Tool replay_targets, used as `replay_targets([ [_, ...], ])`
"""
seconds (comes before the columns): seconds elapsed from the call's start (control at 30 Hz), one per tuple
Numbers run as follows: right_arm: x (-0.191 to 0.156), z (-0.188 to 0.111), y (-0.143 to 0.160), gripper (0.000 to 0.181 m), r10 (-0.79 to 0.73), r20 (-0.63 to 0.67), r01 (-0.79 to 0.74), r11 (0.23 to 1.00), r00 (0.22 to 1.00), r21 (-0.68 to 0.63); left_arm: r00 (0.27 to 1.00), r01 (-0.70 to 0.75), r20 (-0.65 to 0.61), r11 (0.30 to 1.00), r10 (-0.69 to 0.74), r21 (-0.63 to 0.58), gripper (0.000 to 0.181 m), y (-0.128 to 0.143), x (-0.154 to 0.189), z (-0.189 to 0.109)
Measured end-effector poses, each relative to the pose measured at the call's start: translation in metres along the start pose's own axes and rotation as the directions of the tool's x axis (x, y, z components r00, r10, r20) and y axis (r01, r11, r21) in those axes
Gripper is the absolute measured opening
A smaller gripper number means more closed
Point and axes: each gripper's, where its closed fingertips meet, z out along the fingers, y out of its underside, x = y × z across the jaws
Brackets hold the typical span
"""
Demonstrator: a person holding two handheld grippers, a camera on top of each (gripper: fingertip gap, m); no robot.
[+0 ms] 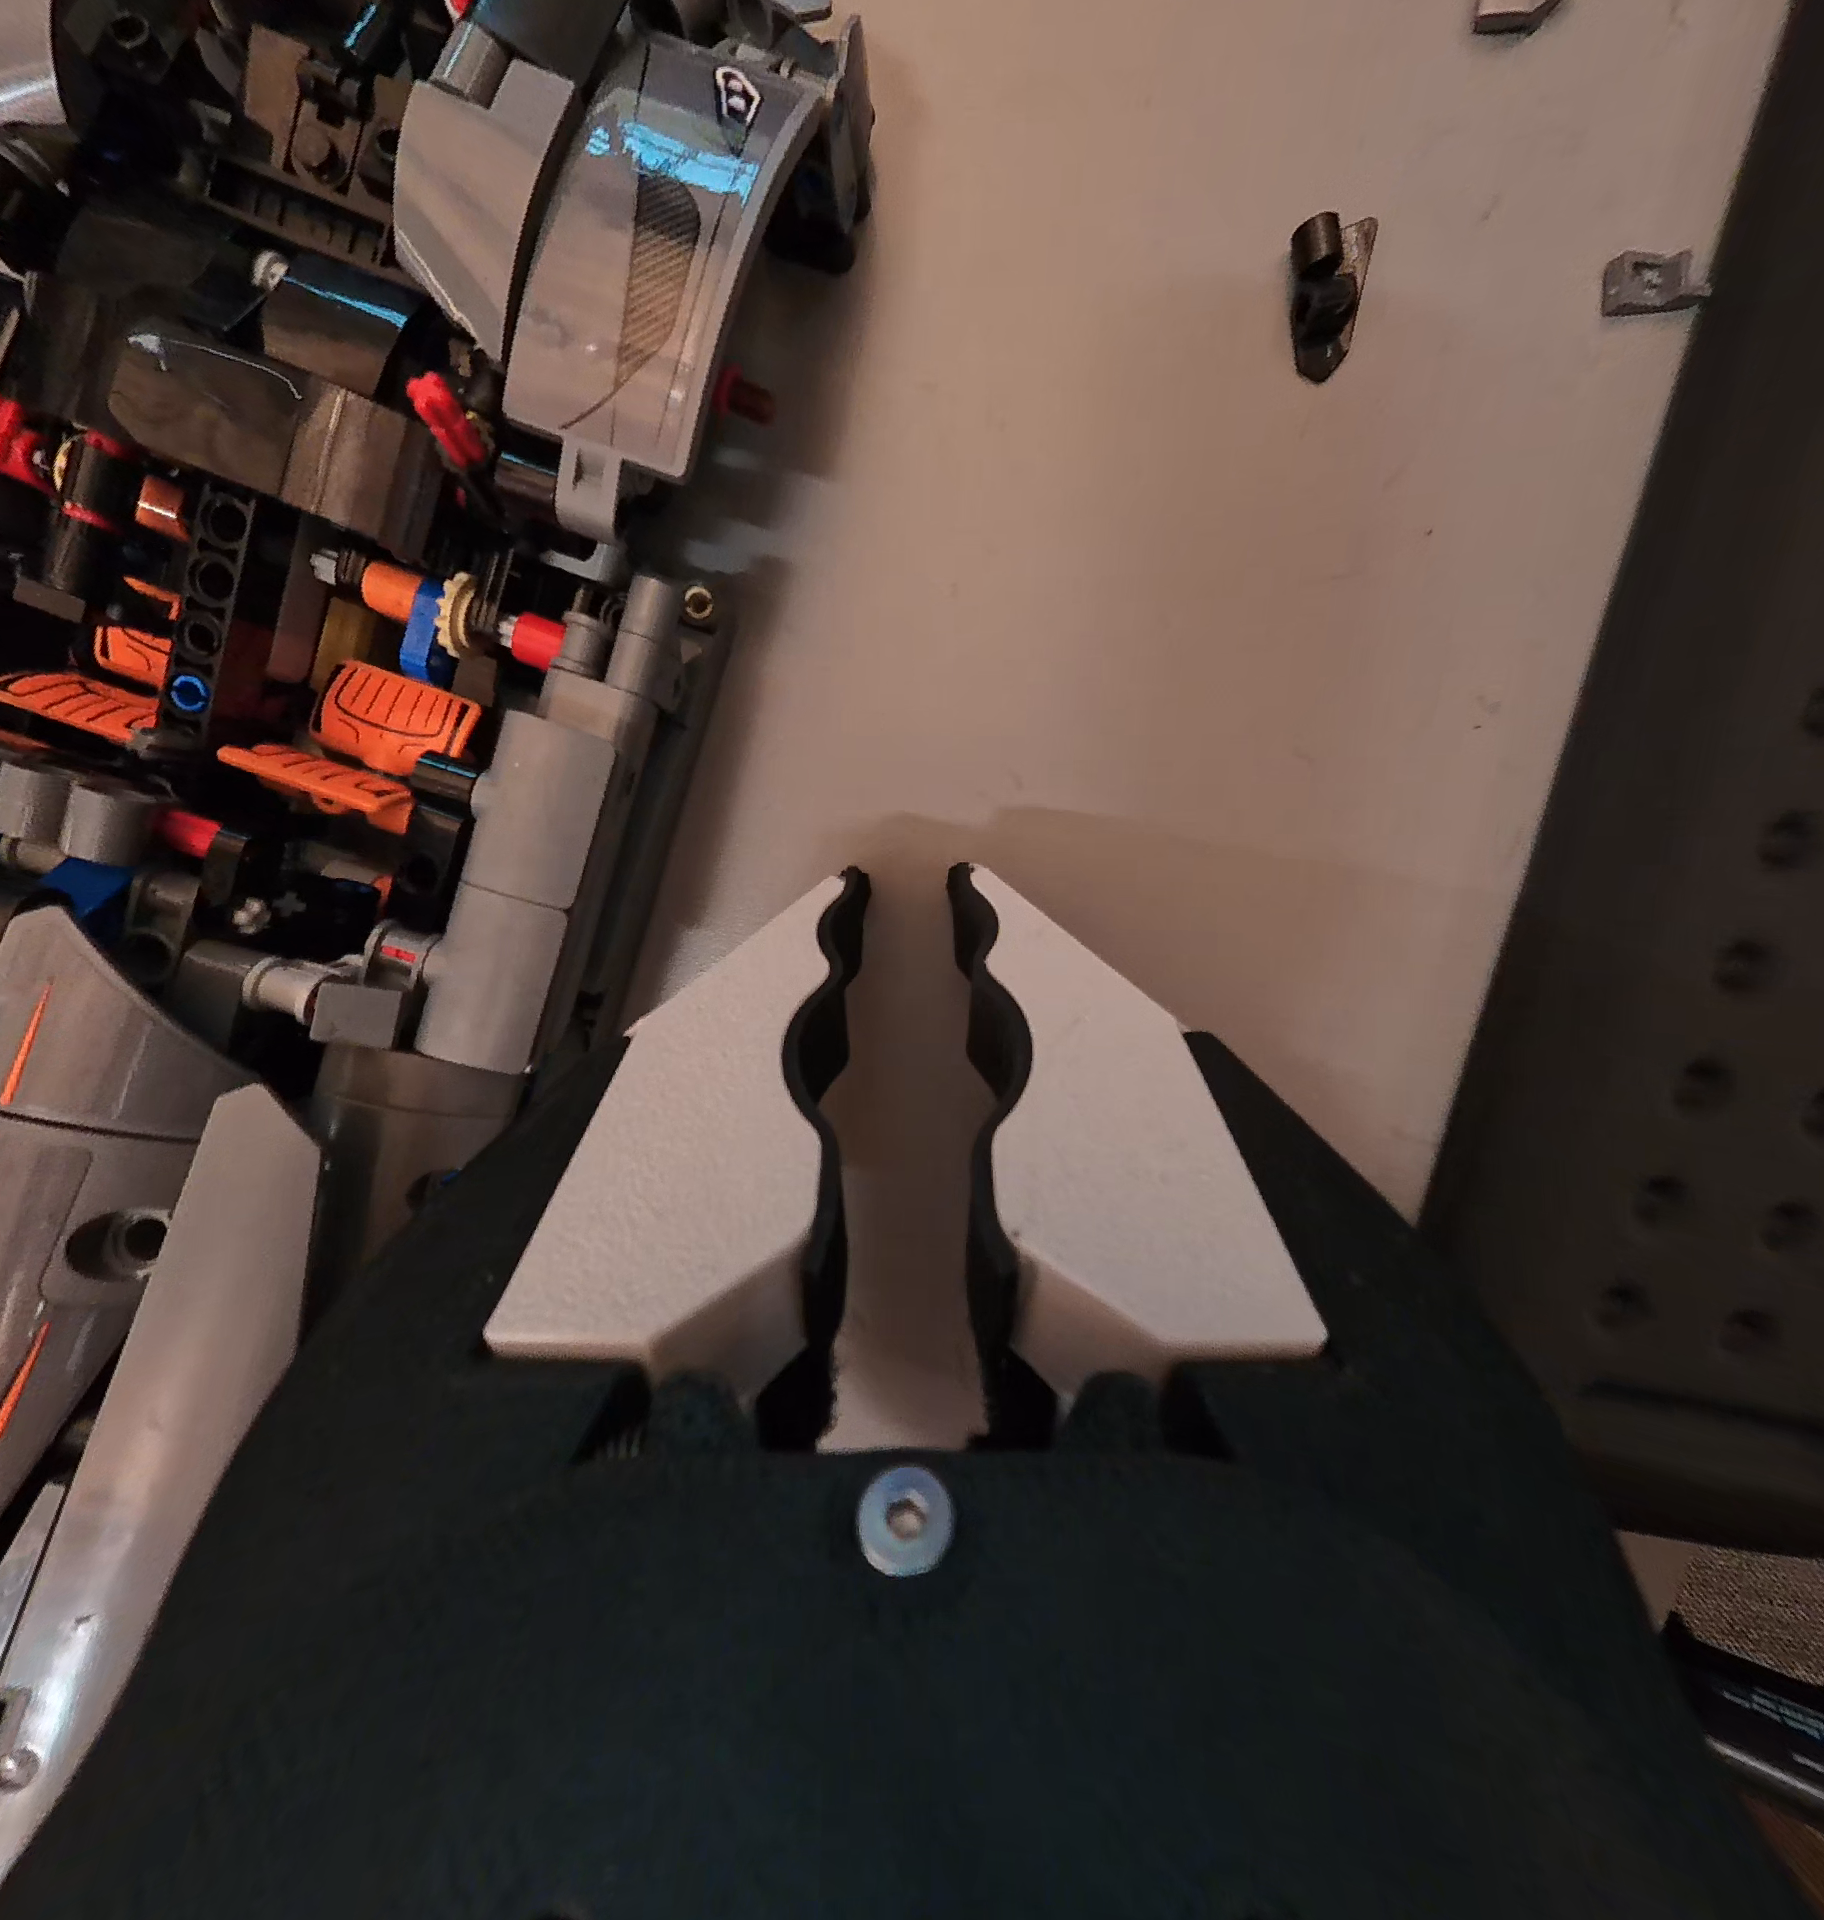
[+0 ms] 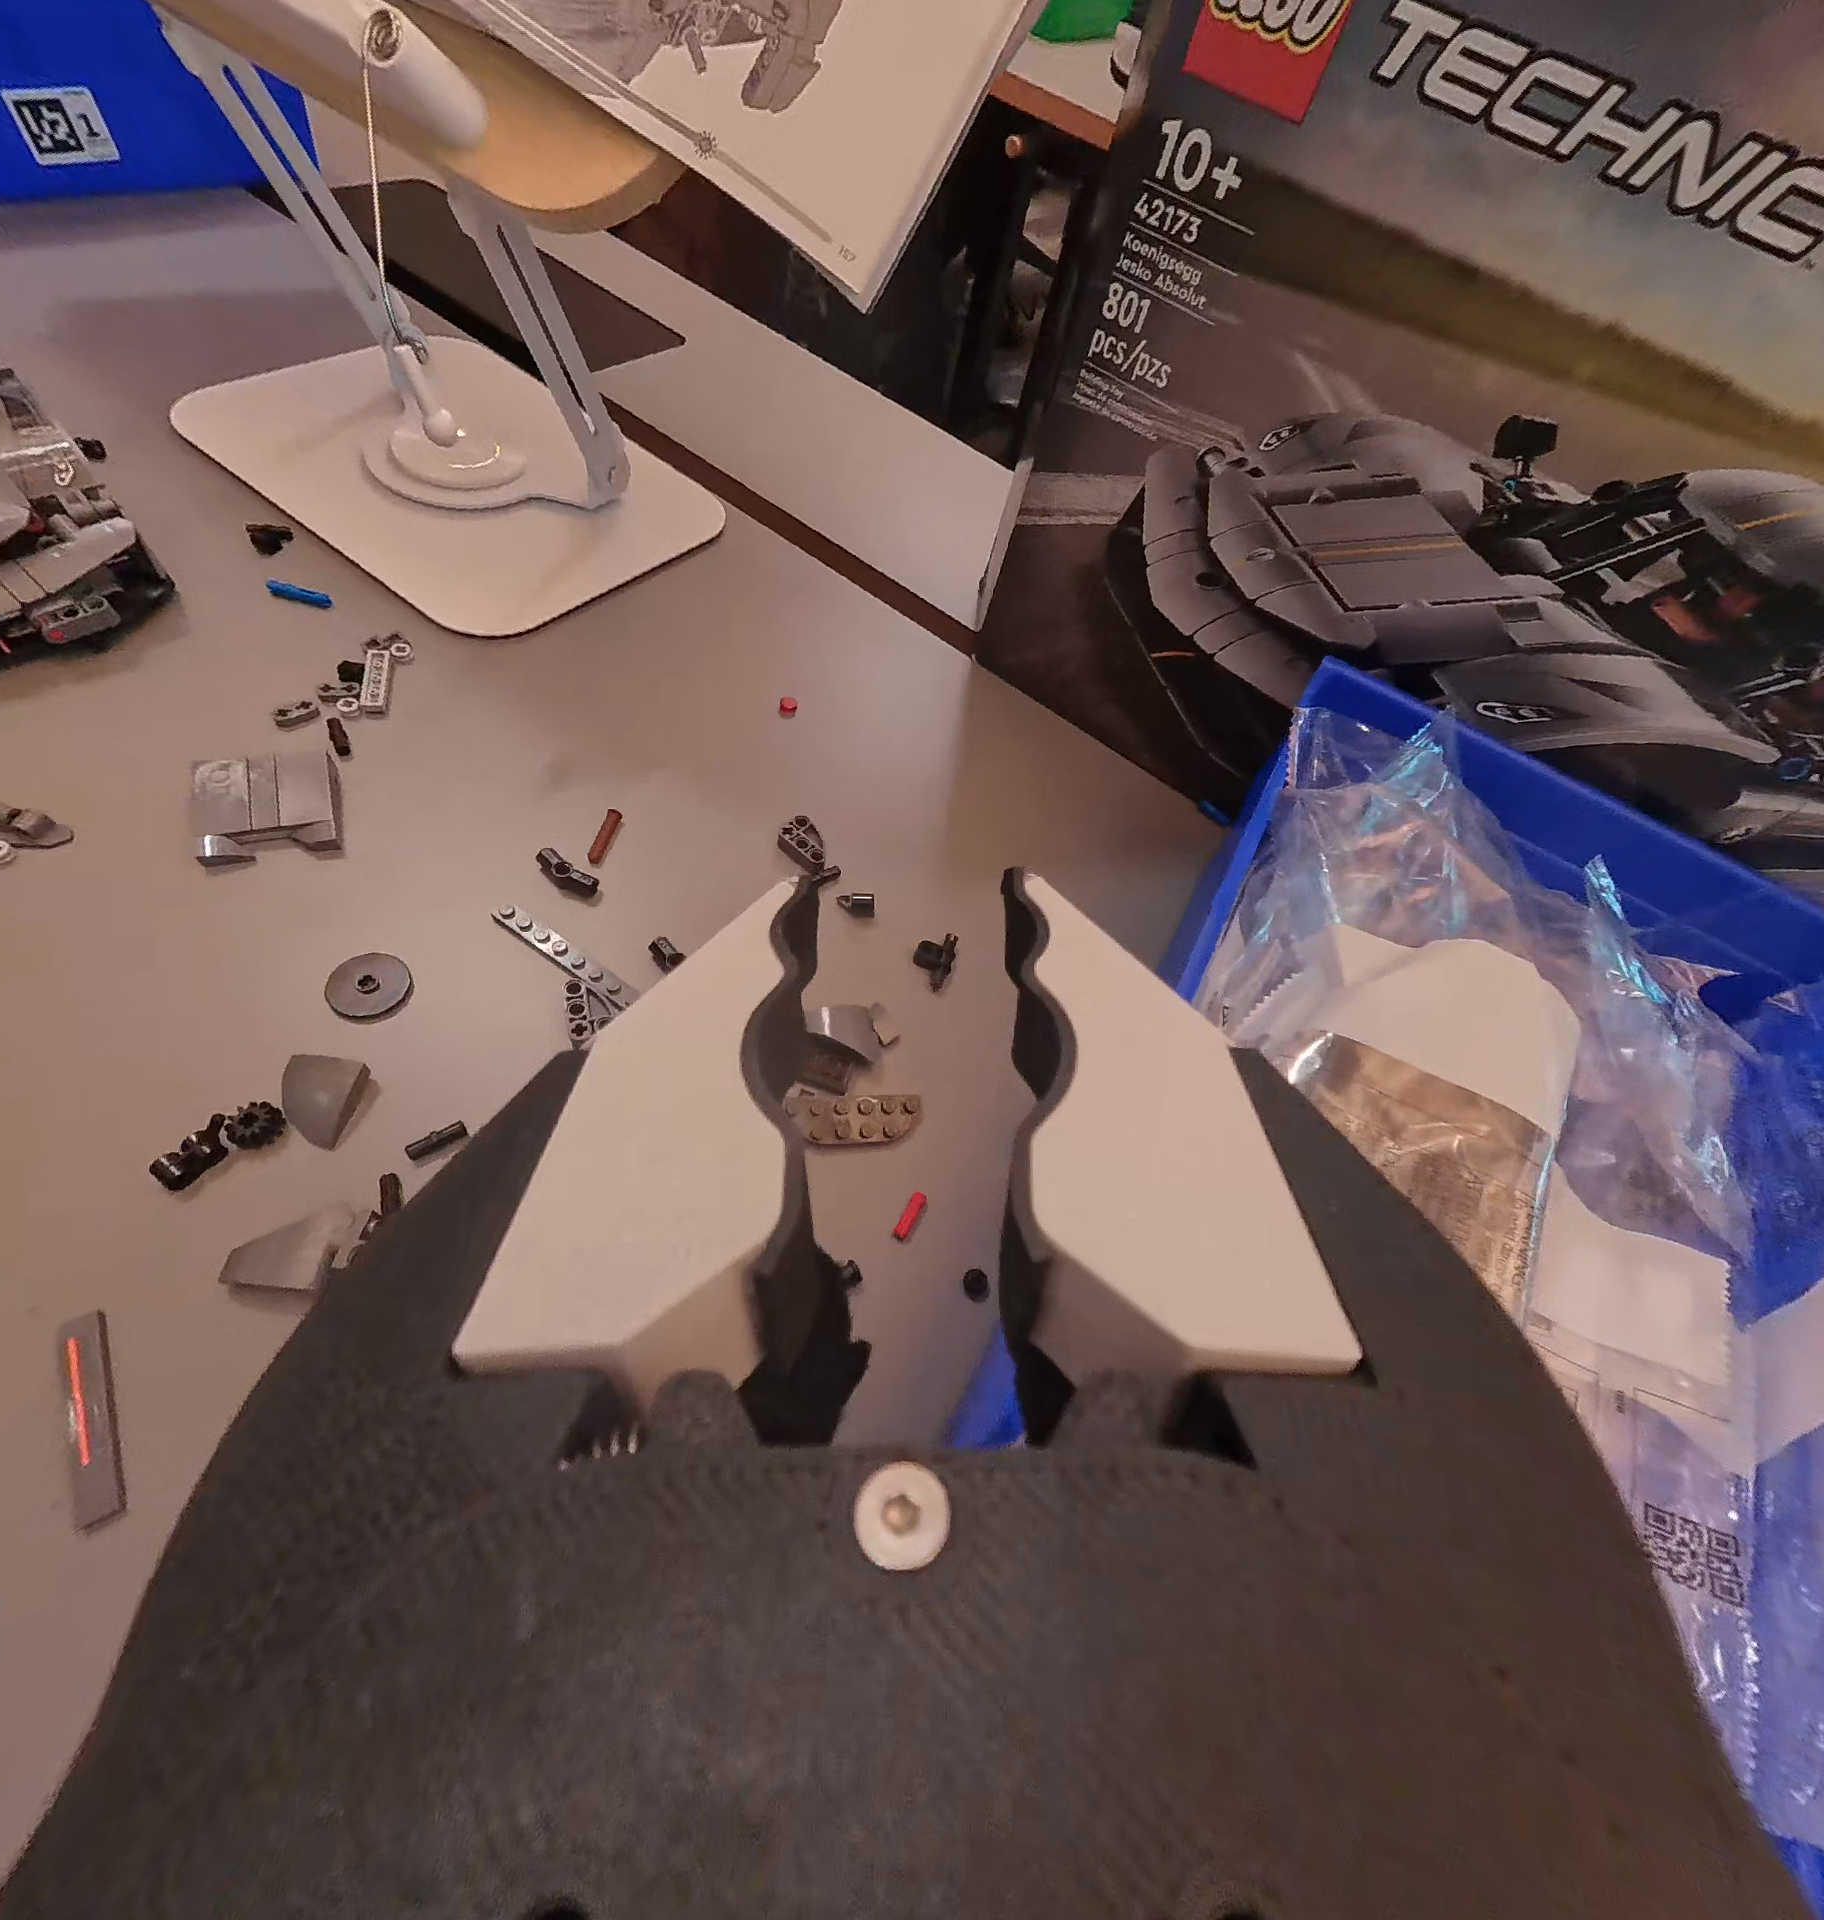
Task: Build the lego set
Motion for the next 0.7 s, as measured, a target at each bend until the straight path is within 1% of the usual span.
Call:
replay_targets([
  [0.7,-0.021,0.010,0.012,0.027,-0.080,0.071,0.085,0.994,0.994,-0.067,1.000,0.000,0.000,1.000,0.000,-0.003,0.014,0.001,0.000,0.001],
])
